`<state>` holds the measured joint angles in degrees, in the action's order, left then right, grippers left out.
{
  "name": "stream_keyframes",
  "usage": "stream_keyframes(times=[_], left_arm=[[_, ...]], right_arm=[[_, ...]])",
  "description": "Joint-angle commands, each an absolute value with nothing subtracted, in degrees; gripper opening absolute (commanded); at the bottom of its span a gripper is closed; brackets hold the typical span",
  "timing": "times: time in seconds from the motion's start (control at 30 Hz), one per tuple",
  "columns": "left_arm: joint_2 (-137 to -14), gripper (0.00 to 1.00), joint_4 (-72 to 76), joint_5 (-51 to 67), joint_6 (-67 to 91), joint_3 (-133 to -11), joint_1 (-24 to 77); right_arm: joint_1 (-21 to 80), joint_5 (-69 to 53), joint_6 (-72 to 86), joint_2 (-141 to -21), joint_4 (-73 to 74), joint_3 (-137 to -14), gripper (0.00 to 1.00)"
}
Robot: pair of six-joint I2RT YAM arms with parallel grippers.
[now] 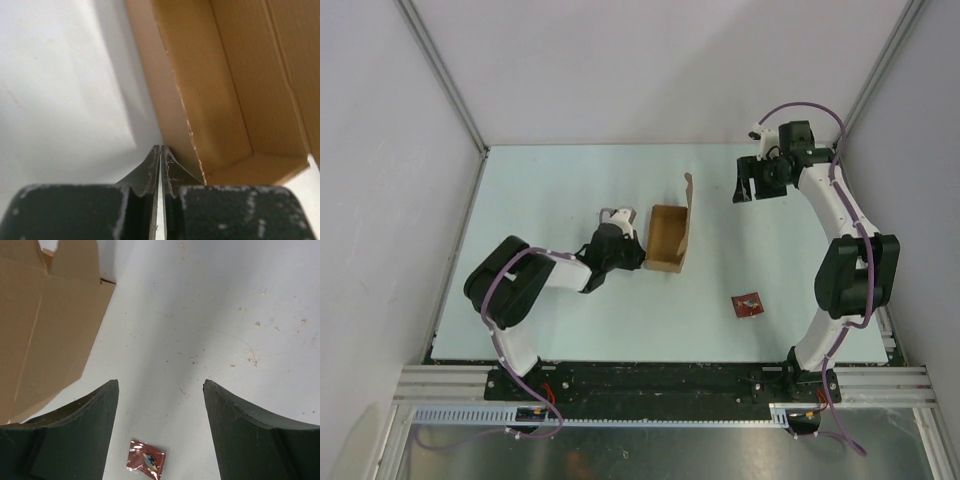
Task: Fold the paper box
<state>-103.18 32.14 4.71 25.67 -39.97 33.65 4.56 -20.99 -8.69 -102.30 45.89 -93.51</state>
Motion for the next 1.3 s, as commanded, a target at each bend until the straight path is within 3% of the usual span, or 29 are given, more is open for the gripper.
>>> stream_keyframes(times=[0.0, 0.47, 0.67, 0.8, 1.27], left_arm=[[-103.01, 0.08, 33.22, 5.71, 28.12, -40.25, 36.30], [-105.38, 0.08, 34.72, 4.93, 29.44, -42.02, 41.22], [-100.29, 0.09, 34.80, 0.79, 28.74, -37.88, 40.61], [-100.98, 0.09, 34.98, 1.84, 28.83, -38.67, 39.90], [-103.18, 0.07, 37.35, 5.54, 28.83, -40.52, 40.08]], right_arm=[[3.25, -22.15, -9.32, -100.46, 44.30, -92.99, 0.73], [3.16, -28.56, -11.51, -110.55, 44.38, -97.45, 0.71], [3.95, -32.78, -15.02, -120.30, 47.81, -103.70, 0.59], [5.36, -33.66, -15.55, -122.95, 46.85, -105.20, 0.53], [11.07, -32.17, -16.43, -129.55, 45.88, -106.08, 0.21]])
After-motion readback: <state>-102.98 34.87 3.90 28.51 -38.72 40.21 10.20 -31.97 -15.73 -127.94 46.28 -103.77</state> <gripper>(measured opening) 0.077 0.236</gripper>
